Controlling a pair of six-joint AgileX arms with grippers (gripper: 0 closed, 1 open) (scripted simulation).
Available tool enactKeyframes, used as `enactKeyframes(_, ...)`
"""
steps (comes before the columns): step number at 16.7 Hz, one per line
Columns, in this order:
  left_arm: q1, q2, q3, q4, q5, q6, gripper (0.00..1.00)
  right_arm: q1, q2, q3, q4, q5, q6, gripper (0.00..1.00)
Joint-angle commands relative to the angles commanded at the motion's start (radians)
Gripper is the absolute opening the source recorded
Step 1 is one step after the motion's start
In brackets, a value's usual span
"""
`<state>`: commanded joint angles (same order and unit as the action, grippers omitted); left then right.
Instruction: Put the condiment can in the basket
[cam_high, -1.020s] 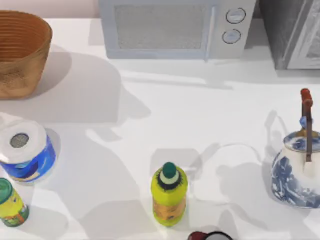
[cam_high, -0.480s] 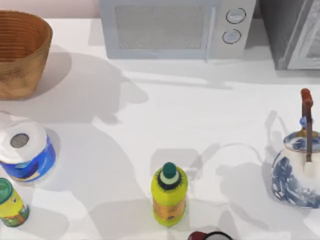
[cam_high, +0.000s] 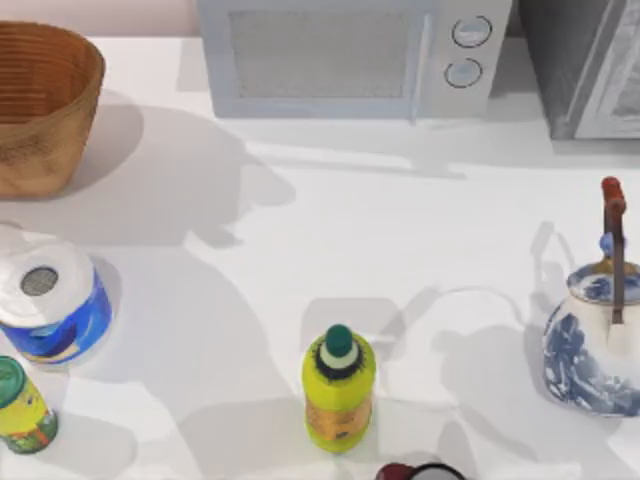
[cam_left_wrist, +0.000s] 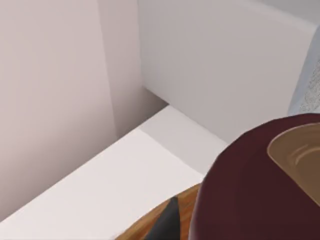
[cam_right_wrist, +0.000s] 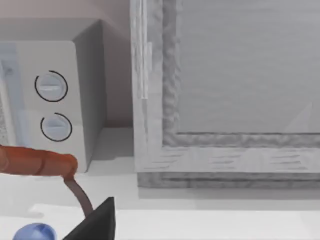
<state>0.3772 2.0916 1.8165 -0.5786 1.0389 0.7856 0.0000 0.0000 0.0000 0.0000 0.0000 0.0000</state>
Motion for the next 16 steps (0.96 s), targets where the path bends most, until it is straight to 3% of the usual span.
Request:
enactKeyframes(10,0.0,0.0,0.0,0.0,0.0,0.0,0.98,0.0,0.0,0.0,0.0,0.0,0.0,1.0)
enactKeyframes(16,0.0,0.0,0.0,0.0,0.0,0.0,1.0,0.0,0.0,0.0,0.0,0.0,0.0,1.0)
